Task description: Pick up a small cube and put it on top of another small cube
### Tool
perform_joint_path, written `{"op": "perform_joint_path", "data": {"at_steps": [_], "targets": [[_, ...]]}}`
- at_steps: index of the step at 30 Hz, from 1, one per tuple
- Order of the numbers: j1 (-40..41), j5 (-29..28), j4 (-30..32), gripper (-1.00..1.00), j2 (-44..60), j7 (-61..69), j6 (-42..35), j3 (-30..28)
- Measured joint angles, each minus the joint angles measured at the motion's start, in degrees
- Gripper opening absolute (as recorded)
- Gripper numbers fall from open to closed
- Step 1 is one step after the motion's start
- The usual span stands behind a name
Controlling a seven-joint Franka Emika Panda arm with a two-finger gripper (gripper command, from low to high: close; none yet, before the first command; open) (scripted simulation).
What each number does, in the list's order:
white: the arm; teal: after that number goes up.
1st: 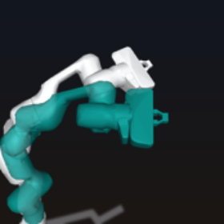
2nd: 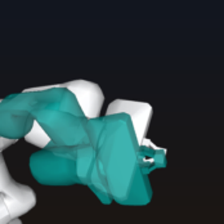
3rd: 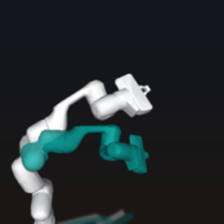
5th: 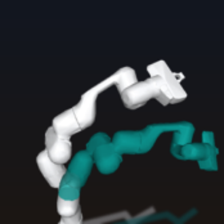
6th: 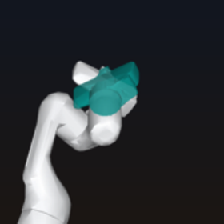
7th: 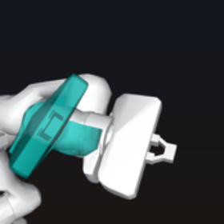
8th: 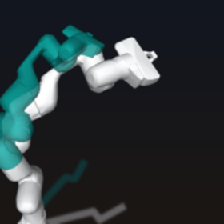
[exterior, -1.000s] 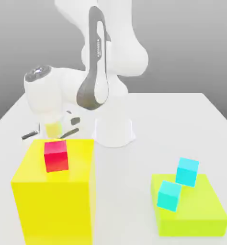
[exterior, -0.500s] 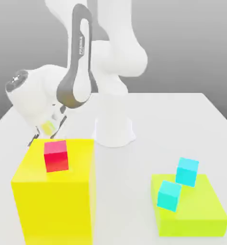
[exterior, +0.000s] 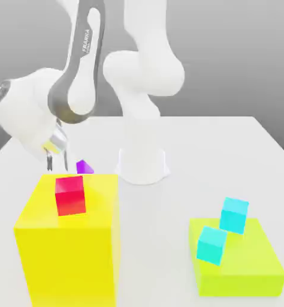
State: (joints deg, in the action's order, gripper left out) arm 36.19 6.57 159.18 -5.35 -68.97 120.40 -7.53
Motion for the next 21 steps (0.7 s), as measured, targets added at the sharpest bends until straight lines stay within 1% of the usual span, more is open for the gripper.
{"op": "perform_joint_path", "data": {"at_steps": [5,6,19,21], "targets": [[-0.2,1.5,-1.6,-1.0,-0.6,13.3,-5.4,-1.1],[-0.7,2.6,-2.1,-1.0,-0.9,16.2,-6.4,-1.0],[-11.9,25.0,-9.8,-1.0,-6.0,54.2,-20.6,1.3],[-14.3,30.1,-10.9,-1.0,-7.4,55.4,-21.2,2.8]]}}
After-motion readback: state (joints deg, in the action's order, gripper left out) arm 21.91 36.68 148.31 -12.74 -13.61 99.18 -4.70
